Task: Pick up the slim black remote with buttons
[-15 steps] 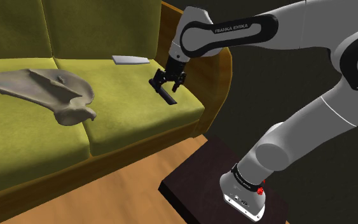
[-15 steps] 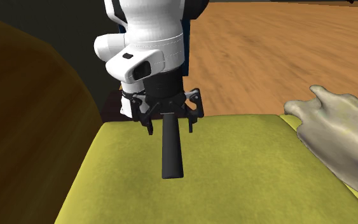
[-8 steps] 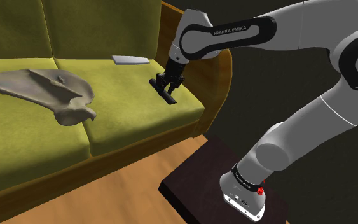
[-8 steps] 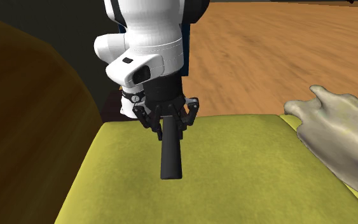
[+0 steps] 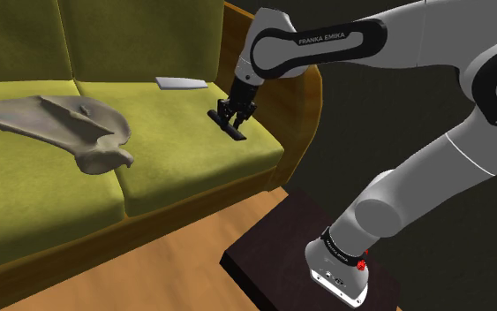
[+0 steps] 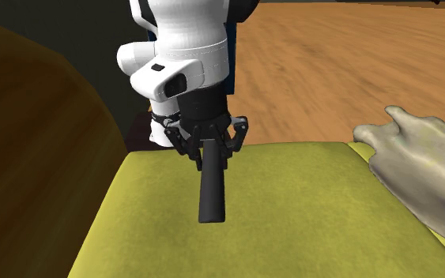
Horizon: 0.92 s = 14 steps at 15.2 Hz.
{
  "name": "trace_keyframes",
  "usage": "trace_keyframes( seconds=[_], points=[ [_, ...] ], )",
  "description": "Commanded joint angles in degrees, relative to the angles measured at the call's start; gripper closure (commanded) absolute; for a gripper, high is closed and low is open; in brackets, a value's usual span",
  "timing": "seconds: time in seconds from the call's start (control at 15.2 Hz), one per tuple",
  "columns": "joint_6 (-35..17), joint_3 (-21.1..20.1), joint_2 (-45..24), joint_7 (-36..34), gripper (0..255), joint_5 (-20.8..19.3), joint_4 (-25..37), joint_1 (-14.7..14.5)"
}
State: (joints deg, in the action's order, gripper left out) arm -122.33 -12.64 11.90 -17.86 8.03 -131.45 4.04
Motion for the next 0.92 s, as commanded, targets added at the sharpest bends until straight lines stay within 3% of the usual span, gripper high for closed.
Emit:
trace_keyframes(
  seconds=[0.0,0.86],
  points=[
    [1.6,0.1,0.6,0.0,255,0.0,0.9,0.0],
    [10.3,0.6,2.9,-0.4,255,-0.2,7.4,0.2]
  ],
)
